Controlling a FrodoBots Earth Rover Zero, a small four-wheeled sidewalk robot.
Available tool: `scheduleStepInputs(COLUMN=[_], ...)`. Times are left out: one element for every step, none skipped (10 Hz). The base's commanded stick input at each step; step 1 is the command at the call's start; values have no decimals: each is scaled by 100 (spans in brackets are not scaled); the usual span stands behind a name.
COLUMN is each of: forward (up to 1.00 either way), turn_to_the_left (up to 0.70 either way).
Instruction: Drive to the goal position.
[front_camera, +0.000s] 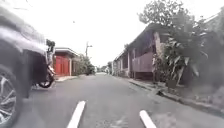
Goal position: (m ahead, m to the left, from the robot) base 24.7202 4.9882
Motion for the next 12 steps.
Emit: scheduleStepInputs(forward=[85, 85, 85, 85, 85, 85, 85, 85, 85, 85, 85, 85], turn_to_the_left=[0, 0, 0, 0, 0, 0, -17, -34, -16, 0, 0, 0])
